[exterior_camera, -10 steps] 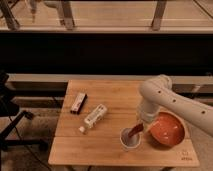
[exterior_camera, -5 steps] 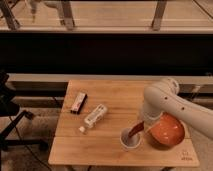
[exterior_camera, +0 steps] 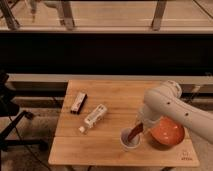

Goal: Place the pepper in the ceramic cup

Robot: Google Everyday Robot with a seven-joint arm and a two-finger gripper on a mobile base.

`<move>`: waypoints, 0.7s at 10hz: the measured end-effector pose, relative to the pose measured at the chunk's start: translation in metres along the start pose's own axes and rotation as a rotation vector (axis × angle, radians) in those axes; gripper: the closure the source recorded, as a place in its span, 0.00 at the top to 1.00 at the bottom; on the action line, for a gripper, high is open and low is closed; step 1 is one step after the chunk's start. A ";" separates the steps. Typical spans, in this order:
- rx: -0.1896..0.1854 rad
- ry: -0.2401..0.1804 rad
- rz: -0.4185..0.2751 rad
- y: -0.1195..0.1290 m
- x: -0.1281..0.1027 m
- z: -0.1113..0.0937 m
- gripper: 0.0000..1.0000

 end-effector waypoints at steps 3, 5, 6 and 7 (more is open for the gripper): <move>0.026 -0.006 -0.019 0.003 -0.004 -0.003 0.72; 0.014 -0.015 0.016 0.002 -0.002 -0.002 0.80; 0.005 -0.021 0.034 0.002 -0.001 -0.001 0.80; -0.004 -0.026 0.037 0.004 0.000 0.000 0.80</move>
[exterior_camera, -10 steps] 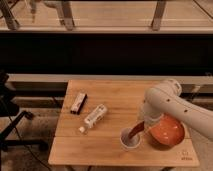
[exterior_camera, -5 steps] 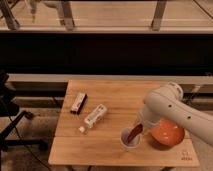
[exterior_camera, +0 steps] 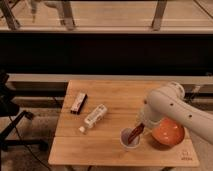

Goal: Place the pepper in the ceramic cup

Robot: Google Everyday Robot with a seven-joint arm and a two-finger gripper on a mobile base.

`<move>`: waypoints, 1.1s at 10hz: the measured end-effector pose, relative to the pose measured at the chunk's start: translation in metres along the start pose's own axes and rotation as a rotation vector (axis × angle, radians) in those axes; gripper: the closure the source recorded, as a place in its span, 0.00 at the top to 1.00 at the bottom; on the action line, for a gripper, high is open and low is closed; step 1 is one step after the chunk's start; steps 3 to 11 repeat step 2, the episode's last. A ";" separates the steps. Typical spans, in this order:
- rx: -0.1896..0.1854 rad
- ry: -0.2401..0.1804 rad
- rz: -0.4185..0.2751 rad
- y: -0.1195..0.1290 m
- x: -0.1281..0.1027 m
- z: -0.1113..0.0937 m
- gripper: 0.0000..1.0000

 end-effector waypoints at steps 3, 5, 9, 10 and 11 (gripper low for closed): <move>-0.009 -0.017 -0.028 -0.003 -0.002 0.002 0.80; -0.009 -0.017 -0.028 -0.003 -0.002 0.002 0.80; -0.009 -0.017 -0.028 -0.003 -0.002 0.002 0.80; -0.009 -0.017 -0.028 -0.003 -0.002 0.002 0.80; -0.009 -0.017 -0.028 -0.003 -0.002 0.002 0.80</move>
